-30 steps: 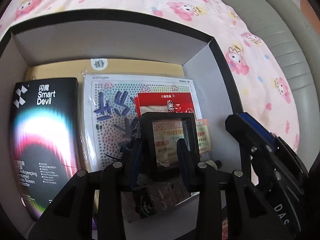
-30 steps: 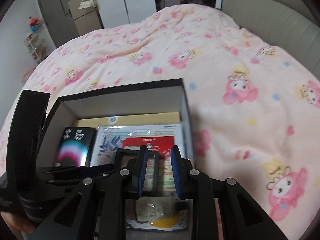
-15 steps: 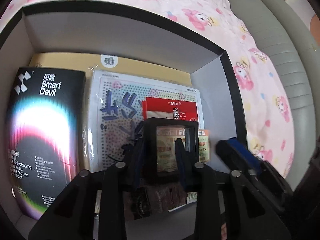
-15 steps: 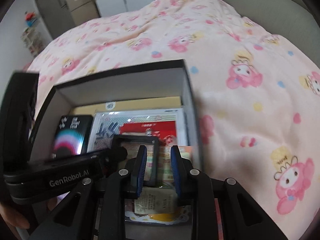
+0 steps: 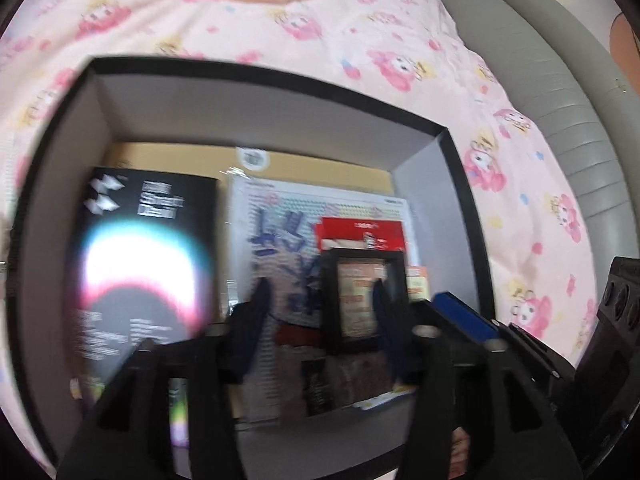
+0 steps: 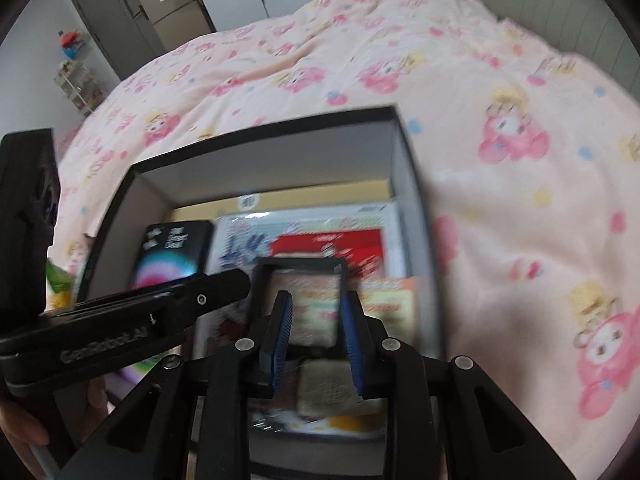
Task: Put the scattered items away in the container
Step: 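Open the left gripper and withdraw both grippers from the box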
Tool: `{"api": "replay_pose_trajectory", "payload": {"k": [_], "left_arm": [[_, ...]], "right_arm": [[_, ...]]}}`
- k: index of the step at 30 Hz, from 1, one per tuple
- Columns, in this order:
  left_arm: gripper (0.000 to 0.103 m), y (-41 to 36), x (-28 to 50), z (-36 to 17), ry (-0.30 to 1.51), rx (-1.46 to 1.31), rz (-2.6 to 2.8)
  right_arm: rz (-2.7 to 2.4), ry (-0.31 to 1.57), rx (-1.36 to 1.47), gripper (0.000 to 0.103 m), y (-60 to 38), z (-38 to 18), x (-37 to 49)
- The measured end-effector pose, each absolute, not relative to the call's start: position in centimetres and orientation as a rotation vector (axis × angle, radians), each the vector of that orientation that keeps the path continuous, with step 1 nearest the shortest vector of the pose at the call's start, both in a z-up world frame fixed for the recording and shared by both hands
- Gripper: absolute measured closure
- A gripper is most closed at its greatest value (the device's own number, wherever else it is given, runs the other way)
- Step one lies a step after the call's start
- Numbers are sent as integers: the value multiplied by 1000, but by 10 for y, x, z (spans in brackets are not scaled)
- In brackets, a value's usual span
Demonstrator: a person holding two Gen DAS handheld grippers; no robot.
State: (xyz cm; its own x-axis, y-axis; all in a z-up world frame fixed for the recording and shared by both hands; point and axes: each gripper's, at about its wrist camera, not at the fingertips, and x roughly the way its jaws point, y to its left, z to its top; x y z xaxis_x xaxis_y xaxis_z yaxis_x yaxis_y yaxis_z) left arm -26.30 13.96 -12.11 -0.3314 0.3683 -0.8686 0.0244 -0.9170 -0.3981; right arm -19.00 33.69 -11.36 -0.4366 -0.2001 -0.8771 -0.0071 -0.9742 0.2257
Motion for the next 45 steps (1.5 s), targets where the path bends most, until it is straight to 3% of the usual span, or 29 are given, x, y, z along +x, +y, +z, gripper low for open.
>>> {"api": "replay_pose_trajectory", "payload": {"k": [2,7,13,17,20,28,32,38,45], "left_arm": [[20,134,-259,-114,-480,-1618,2433],[13,131,-248,-94,-370,-1513,2575],[10,100,-218,-64,-256,-1434,2757],[8,89,-199,-39,-207,-1347,2810],[4,81,-178,-14,-145,-1269,2850],[1,48,-103,37,-175,-1098,2879],[1,30,-64,47,-172,-1049,2909],[1,16,-23,55,-83,-1011,2965],[1,8,-7,41,-130,-1082,2983]], "right_arm": [[-2621,-261,1585,72,338,-107,-185],[-2748,-196,1515,53,336,-86,-174],[-2830,-147,1354,49,321,-51,-151],[-2865,-228,1273,48,311,-30,-130],[-2910,-119,1255,43,289,-16,-111],[-2918,-56,1141,31,239,26,-55],[-2969,-34,1062,25,221,37,-29],[-3000,33,1030,25,205,37,-3],[-2983,-61,1016,25,215,41,16]]}}
